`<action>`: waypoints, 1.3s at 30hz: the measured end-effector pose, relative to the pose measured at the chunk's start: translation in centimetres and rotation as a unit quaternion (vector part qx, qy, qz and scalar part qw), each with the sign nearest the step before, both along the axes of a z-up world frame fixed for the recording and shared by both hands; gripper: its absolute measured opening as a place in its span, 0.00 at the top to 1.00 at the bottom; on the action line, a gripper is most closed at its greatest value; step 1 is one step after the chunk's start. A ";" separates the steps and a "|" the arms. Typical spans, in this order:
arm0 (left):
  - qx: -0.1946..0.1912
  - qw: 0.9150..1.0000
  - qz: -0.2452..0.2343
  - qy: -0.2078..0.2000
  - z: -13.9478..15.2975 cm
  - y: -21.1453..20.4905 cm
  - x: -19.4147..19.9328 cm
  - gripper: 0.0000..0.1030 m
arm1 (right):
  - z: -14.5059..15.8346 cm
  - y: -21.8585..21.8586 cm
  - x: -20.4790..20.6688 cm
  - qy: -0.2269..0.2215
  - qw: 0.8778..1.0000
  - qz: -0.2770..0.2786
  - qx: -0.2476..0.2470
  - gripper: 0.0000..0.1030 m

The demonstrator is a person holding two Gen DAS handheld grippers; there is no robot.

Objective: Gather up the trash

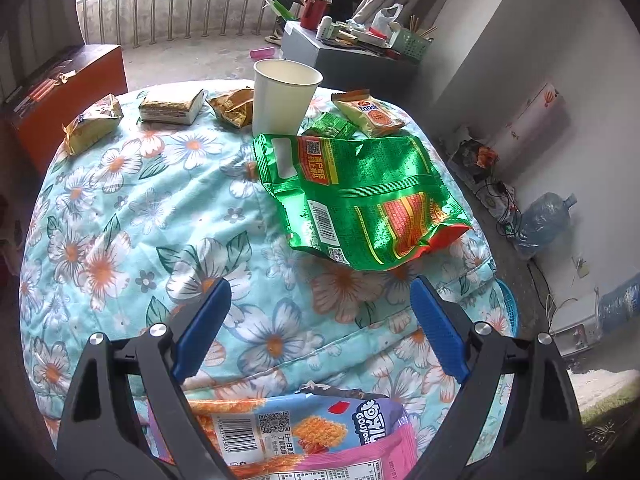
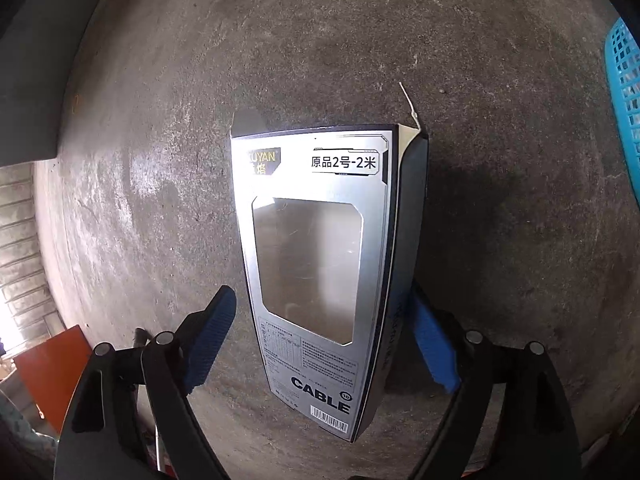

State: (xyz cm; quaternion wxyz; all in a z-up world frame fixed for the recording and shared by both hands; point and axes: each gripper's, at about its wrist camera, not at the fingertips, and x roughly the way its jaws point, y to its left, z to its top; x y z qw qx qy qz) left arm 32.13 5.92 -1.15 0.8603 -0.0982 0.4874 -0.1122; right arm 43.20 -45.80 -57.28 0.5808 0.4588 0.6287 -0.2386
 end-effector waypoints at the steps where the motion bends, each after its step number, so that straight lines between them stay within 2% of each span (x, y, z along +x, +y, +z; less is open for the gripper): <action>1: 0.004 1.000 0.002 0.002 -0.1 0.1 0.1 0.16 | -0.3 0.1 0.6 0.005 1.000 0.001 -0.001 0.18; 6: 0.024 1.000 0.014 0.012 -0.7 0.5 0.4 0.16 | -1.2 0.5 2.8 0.018 1.000 -0.002 -0.003 0.17; 14: 0.035 0.999 0.021 0.021 -1.2 0.4 0.7 0.16 | -1.5 2.5 6.3 0.049 0.997 0.036 -0.039 0.09; 18: 0.035 0.999 0.025 0.025 -1.3 0.4 0.8 0.16 | -1.4 3.4 7.5 0.069 0.993 0.075 -0.057 0.12; 19: 0.034 0.999 0.025 0.024 -1.2 0.4 0.8 0.16 | -1.0 3.2 7.5 0.066 0.993 0.075 -0.056 0.18; 21: 0.032 0.999 0.024 0.020 -0.9 0.4 0.7 0.16 | -0.3 2.7 7.0 0.032 0.997 0.061 -0.026 0.20; 23: 0.029 0.999 0.022 0.014 -0.6 0.5 0.5 0.16 | 1.1 1.4 5.5 0.009 0.999 0.047 -0.018 0.21; 25: 0.024 0.999 0.020 0.009 -0.3 0.6 0.4 0.16 | 3.5 0.5 4.8 -0.020 0.998 0.048 -0.022 0.21; 27: 0.018 1.000 0.018 0.003 0.1 0.8 0.2 0.16 | 7.5 -0.6 3.3 -0.064 0.997 0.045 -0.024 0.21; 29: 0.008 1.000 0.016 -0.004 0.5 1.0 0.1 0.16 | 12.5 -2.7 0.8 -0.119 0.992 0.035 -0.030 0.21; 31: -0.004 1.000 0.012 -0.013 0.9 1.0 -0.1 0.16 | 18.8 -5.5 -3.1 -0.173 0.984 0.022 -0.040 0.21; 34: -0.019 1.000 0.006 -0.024 1.4 1.1 -0.3 0.16 | 27.2 -8.5 -8.6 -0.228 0.971 -0.007 -0.074 0.21; 36: -0.031 0.999 0.001 -0.028 1.6 1.1 -0.5 0.16 | 31.2 -11.3 -12.0 -0.235 0.966 -0.035 -0.105 0.20; 39: -0.049 0.998 -0.005 -0.033 1.7 1.0 -1.0 0.16 | 34.0 -16.1 -16.4 -0.201 0.967 -0.090 -0.131 0.19</action>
